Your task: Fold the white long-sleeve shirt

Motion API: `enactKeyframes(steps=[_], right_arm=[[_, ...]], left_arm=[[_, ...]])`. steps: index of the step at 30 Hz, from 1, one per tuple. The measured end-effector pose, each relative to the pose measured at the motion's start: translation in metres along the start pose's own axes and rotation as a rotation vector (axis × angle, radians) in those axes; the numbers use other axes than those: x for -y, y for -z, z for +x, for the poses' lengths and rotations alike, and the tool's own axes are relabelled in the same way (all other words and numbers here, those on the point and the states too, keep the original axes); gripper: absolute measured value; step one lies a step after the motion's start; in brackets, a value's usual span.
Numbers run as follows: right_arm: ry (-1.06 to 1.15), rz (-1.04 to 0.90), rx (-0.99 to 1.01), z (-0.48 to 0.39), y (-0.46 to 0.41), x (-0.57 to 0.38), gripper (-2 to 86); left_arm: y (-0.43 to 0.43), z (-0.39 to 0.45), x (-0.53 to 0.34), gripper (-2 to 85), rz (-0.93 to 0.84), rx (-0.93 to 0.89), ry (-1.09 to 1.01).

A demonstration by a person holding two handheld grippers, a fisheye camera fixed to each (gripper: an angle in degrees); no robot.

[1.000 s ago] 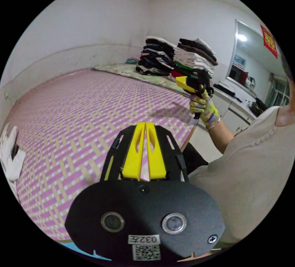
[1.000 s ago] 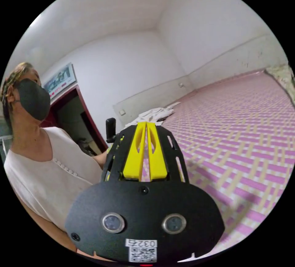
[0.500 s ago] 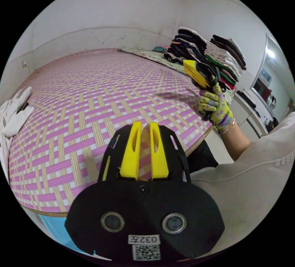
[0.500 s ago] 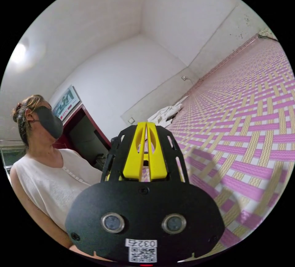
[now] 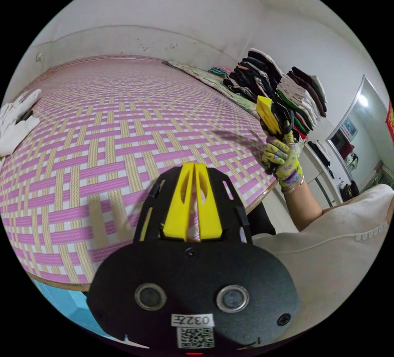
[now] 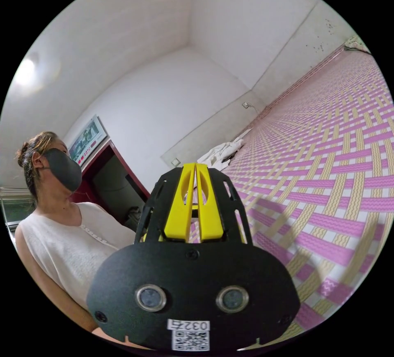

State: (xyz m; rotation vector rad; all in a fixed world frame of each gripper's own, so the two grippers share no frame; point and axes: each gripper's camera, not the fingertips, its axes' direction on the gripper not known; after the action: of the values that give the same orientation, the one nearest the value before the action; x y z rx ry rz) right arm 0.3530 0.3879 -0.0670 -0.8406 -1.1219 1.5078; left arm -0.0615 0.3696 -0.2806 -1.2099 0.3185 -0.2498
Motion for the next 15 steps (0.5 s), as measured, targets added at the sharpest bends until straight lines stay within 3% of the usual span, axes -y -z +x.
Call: enactKeyframes(steps=[15], right_arm=[[0.003,0.008,-0.011,0.004,-0.002,0.037,-1.0]], left_arm=[[-0.019,-0.016,0.004,-0.9,0.008,0.004,-0.006]])
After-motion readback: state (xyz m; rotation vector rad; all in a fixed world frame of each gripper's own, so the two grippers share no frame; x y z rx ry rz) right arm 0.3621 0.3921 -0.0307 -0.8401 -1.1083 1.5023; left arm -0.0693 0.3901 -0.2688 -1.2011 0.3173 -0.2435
